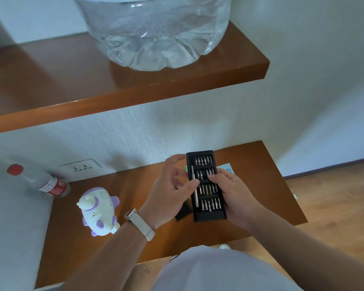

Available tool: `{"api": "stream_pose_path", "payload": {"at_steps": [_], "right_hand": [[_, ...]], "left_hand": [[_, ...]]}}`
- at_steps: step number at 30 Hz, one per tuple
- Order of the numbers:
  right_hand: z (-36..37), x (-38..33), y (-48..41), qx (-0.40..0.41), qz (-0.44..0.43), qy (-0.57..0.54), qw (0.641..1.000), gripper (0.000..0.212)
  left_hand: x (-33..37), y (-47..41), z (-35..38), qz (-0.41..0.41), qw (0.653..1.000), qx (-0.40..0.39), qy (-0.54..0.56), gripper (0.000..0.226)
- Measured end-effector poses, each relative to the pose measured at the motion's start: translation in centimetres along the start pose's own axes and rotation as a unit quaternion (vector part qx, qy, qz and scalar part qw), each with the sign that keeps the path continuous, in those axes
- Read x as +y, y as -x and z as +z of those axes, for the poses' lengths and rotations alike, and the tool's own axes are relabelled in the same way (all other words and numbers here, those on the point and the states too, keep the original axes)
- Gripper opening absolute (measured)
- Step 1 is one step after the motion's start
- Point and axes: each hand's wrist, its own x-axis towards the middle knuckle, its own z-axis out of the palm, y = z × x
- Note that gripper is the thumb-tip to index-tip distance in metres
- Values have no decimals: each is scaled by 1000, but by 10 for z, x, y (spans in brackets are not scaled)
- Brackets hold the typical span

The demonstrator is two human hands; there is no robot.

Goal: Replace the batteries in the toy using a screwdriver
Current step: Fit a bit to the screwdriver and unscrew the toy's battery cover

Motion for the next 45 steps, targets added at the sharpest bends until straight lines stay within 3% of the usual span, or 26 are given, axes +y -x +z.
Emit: {"api": "stream_pose_path", "payload": {"at_steps": [4, 12, 20, 34, 45], "right_hand": [[-1, 1, 2, 12, -13, 20, 1000, 13], [-1, 1, 8, 17, -36, 57, 998, 10], [-6, 3, 11, 33, -40, 65, 997, 8], [-8, 2, 8, 26, -47, 40, 998, 14], [-11, 8, 5, 50, -49, 88, 994, 10]], "left_hand": [[1, -5, -12, 38, 989, -27, -138, 31], [5, -9, -19, 81, 946, -69, -307, 40], [5, -7, -8, 68, 954, -87, -280, 36], [1, -1, 2, 95, 953, -28, -287, 36], [-2, 1, 13, 41, 968, -43, -243, 25]]}}
